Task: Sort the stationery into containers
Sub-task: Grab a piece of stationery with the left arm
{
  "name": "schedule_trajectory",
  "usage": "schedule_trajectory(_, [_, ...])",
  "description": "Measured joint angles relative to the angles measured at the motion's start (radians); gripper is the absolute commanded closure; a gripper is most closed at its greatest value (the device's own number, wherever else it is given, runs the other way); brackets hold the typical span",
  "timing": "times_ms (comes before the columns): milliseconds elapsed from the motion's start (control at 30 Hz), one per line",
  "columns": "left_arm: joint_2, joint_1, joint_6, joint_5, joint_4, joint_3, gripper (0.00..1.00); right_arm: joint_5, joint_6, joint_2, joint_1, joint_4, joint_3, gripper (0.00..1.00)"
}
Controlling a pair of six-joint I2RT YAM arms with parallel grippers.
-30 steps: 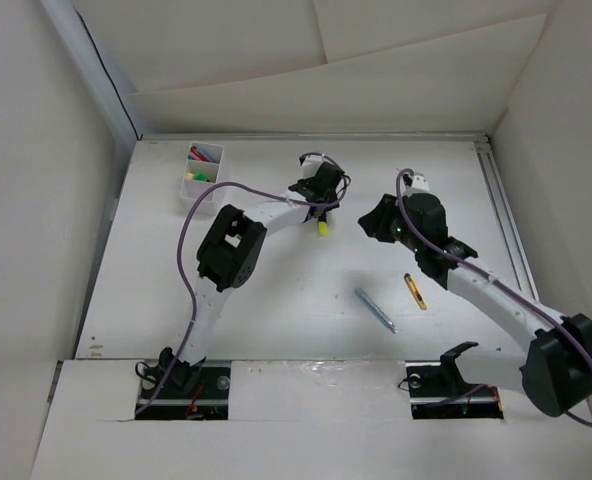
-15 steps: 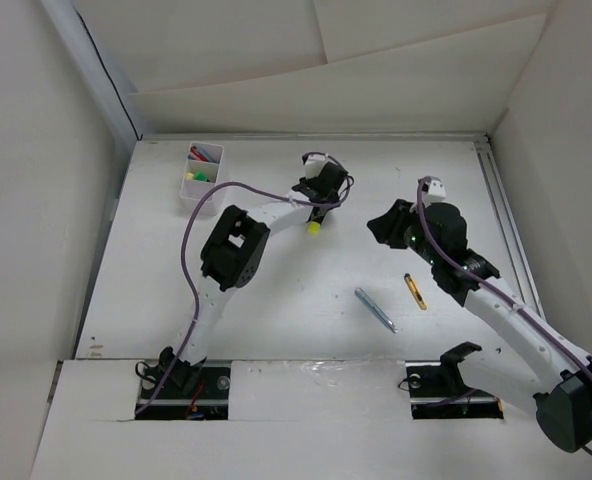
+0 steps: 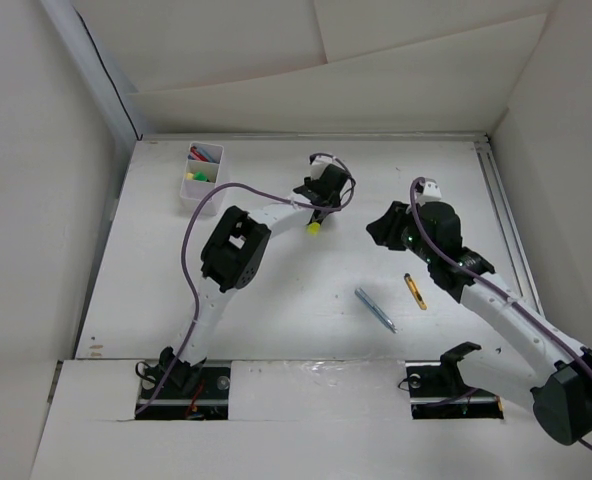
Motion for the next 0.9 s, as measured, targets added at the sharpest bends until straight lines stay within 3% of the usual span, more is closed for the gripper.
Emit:
schedule_trajectory(67, [0.000, 0.000, 0.017, 0.006, -0.006, 0.003, 0.57, 0.000, 0.000, 0.000, 0.000, -0.002, 0.000, 0.56])
schedule_trajectory(367, [0.000, -0.006, 0.123, 0.003, -0.024, 0.005, 0.60, 0.001, 0.000, -0.005, 0.000, -0.005, 0.000, 0.56])
schedule_trajectory(733, [0.001, -0.007, 0.194, 0.002, -0.071, 0.019, 0.89, 0.008, 0.000, -0.039, 0.000, -0.026, 0.007, 0.56])
schedule_trajectory(767, [0.001, -0.007, 0.197, 0.002, -0.074, 0.021, 0.97, 0.012, 0.000, -0.043, 0.000, -0.034, 0.010, 0.56])
schedule_trajectory(900, [0.001, -0.007, 0.200, -0.003, -0.079, 0.021, 1.00, 0.023, -0.002, -0.063, 0.000, -0.042, 0.020, 0.56])
